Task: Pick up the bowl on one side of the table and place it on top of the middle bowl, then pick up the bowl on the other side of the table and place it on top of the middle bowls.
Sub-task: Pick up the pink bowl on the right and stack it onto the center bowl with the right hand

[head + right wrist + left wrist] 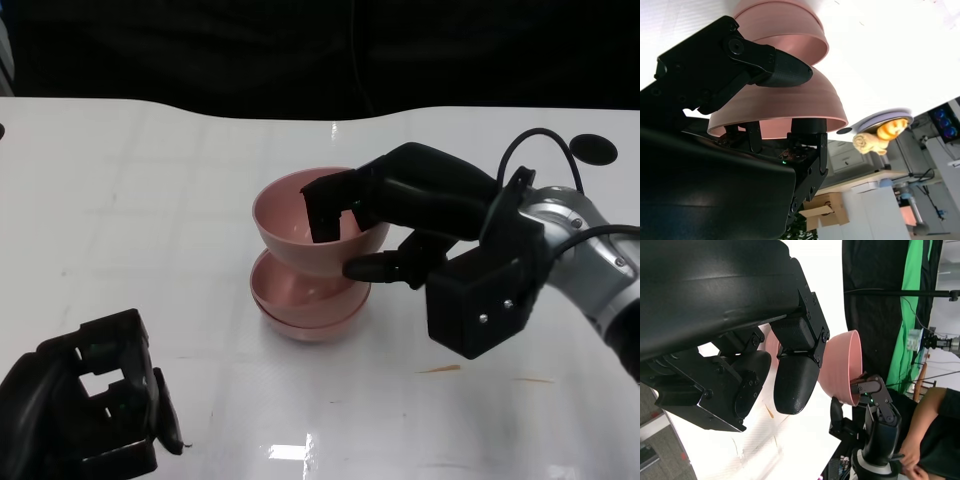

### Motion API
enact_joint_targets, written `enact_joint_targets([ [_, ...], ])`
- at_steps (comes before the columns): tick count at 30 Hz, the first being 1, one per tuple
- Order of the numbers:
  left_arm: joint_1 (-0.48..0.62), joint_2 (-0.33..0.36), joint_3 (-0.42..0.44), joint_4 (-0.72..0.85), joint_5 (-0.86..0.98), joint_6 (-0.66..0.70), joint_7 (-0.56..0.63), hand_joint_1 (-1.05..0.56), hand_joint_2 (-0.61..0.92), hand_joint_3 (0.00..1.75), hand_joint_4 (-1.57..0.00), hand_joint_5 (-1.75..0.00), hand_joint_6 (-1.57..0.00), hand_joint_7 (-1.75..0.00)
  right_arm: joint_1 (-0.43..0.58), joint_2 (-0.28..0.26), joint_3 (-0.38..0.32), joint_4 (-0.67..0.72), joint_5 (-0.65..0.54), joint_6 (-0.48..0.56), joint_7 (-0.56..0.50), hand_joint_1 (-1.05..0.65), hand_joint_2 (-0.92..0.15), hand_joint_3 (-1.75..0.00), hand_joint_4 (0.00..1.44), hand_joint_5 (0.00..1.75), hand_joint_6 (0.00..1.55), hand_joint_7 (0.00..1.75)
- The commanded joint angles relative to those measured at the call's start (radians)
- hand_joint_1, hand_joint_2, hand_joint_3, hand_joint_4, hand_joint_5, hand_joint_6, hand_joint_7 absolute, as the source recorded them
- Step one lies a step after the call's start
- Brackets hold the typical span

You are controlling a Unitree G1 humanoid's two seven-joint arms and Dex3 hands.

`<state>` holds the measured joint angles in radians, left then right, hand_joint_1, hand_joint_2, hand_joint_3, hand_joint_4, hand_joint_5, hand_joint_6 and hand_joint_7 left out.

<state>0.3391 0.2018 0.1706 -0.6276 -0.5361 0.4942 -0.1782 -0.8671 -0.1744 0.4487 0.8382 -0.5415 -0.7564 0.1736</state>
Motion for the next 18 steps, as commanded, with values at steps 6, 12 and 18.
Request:
enact_joint_targets([
  [6, 0.022, 0.001, -0.008, -0.003, 0.01, -0.02, -0.01, 0.44, 0.92, 1.37, -1.21, -1.75, -0.96, -1.75, -0.035, 0.057, 0.039, 0.145, -0.057, -0.022, -0.106, -0.28, -0.55, -1.09, 0.92, 1.75, 0.71, 1.75],
  [12, 0.02, 0.003, -0.007, 0.0, 0.007, -0.019, -0.011, 0.44, 0.92, 1.36, -1.2, -1.75, -0.95, -1.75, -0.04, 0.063, 0.04, 0.164, -0.053, -0.028, -0.113, -0.28, -0.58, -1.08, 0.93, 1.75, 0.71, 1.75],
  [18, 0.022, 0.004, -0.008, -0.005, 0.006, -0.016, -0.009, 0.44, 0.92, 1.36, -1.19, -1.75, -0.95, -1.75, -0.04, 0.062, 0.044, 0.164, -0.058, -0.023, -0.116, -0.27, -0.57, -1.08, 0.93, 1.75, 0.71, 1.75],
])
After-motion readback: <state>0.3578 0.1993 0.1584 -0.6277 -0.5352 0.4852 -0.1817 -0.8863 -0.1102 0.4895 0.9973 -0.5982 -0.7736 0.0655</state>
